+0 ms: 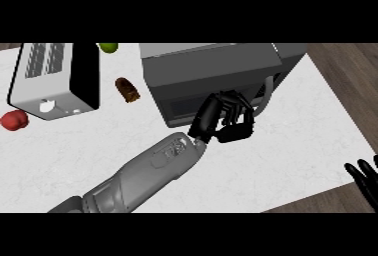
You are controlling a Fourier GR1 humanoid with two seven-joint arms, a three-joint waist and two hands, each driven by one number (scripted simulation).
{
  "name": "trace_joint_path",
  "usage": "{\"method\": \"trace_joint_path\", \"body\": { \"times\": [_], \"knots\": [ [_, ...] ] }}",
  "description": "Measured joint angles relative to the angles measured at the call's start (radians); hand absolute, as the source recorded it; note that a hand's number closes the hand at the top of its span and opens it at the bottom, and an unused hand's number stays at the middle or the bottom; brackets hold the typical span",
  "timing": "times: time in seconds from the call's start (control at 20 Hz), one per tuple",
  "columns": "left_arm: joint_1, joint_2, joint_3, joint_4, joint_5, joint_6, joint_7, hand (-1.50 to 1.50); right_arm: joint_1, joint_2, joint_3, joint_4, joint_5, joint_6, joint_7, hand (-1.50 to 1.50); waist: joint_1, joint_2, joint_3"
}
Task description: Pick up the milk, place it into the microwave and close the microwave
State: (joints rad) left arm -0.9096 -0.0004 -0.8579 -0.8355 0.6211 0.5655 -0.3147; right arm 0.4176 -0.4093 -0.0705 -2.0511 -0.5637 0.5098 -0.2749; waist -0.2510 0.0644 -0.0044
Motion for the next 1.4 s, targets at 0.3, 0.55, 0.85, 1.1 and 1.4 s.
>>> {"method": "trace_joint_path", "body": {
  "times": [0.3,0.55,0.85,1.1,1.4],
  "knots": [
    [-0.021,0.000,0.023,0.035,0.080,-0.012,-0.039,1.50,-0.014,-0.016,-0.019,-0.016,-0.037,-0.007,0.020,-1.50,-0.014,0.002,0.001],
    [-0.016,0.000,0.036,0.032,0.139,-0.025,-0.069,1.50,-0.028,-0.022,-0.022,-0.029,-0.067,-0.011,0.034,-1.50,-0.020,0.002,0.002],
    [-0.016,0.000,0.030,0.038,0.183,-0.015,-0.110,1.50,-0.035,-0.036,-0.025,-0.047,-0.096,-0.007,0.049,-1.50,-0.025,0.002,0.003],
    [-0.015,0.000,0.024,0.039,0.214,0.004,-0.153,1.50,-0.045,-0.053,-0.018,-0.066,-0.115,0.010,0.060,-1.50,-0.030,0.007,0.003],
    [-0.013,0.000,0.020,0.043,0.241,0.022,-0.207,1.50,-0.049,-0.069,-0.011,-0.084,-0.142,0.029,0.071,-1.50,-0.040,0.010,0.003]
  ]
}}
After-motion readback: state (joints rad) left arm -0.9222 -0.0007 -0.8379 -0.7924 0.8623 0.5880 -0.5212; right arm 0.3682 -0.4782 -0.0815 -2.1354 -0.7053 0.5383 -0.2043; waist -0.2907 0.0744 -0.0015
